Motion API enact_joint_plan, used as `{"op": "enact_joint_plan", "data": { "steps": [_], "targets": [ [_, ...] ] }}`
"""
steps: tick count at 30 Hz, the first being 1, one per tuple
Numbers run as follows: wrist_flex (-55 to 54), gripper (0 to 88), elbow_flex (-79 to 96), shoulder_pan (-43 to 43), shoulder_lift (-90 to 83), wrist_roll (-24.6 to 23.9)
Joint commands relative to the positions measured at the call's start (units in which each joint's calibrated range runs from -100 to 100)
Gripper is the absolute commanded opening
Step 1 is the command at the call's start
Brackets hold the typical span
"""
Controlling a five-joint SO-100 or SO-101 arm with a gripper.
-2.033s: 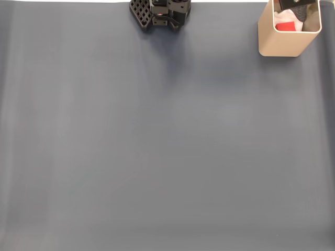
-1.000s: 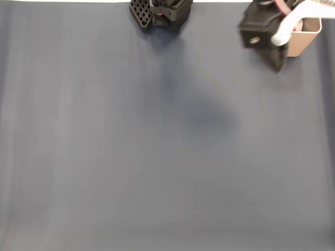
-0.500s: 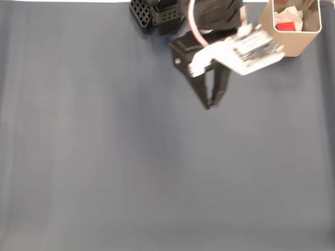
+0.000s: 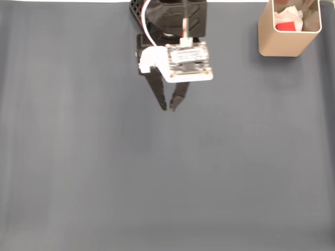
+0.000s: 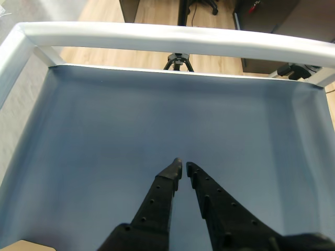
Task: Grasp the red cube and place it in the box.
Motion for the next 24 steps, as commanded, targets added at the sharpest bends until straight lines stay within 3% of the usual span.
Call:
{"op": "enact_joint_plan", "data": {
  "steps": [1,24],
  "targets": [
    [-1.4,0.1,3.0,1.5,-4.5,-0.8],
    [-7.5,0.5,42.4,-2.3,-37.2,-2.8]
  ]
}}
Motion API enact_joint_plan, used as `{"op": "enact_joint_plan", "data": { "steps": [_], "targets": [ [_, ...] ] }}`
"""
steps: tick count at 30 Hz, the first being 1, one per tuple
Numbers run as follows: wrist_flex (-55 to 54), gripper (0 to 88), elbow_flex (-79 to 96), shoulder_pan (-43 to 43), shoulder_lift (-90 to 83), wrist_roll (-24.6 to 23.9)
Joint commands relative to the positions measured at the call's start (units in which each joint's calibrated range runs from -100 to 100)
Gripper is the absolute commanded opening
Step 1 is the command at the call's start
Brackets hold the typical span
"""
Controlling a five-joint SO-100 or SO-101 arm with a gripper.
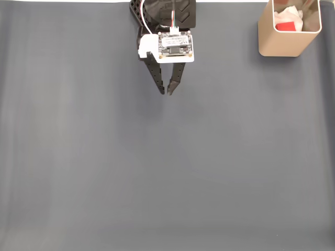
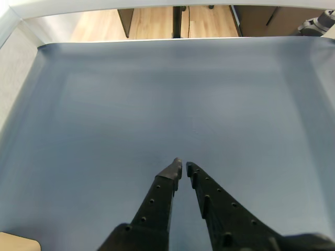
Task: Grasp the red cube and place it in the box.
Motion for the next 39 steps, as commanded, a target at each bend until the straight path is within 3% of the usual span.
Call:
{"op": "enact_joint_plan", "data": {
  "steps": [1,12,27,39],
  "targets": [
    [-0.9,0.5,3.4,-0.8,-5.6,0.2],
    [2.0,0.2,18.8,-0.7,-21.2,1.6],
    [8.9,0.3,24.4,-1.0,-21.5,-1.4],
    [18.8,0.8,24.4,-0.2,-21.5,0.3]
  ]
}}
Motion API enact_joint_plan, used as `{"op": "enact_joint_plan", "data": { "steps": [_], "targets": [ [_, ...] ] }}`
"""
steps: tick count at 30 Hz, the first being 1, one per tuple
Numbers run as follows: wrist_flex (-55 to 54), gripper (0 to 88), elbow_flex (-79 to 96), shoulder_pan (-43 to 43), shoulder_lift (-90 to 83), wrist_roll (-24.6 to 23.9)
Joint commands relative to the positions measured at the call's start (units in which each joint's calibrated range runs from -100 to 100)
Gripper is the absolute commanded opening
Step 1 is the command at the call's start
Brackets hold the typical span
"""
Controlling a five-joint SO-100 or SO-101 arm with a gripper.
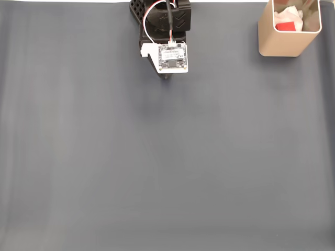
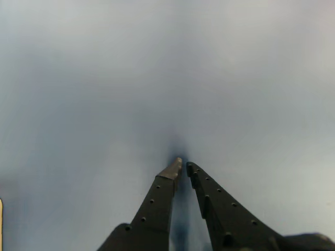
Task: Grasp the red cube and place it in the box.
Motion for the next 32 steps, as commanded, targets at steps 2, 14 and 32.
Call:
{"op": "enact_joint_plan", "data": {
  "steps": [2,14,32],
  "targets": [
    [3.2,0.8,0.5,0.3,-0.6,1.2],
    [5.4,0.8,0.5,0.3,-0.6,0.7],
    [5.4,0.8,0.5,0.3,-0.6,0.7]
  ]
}}
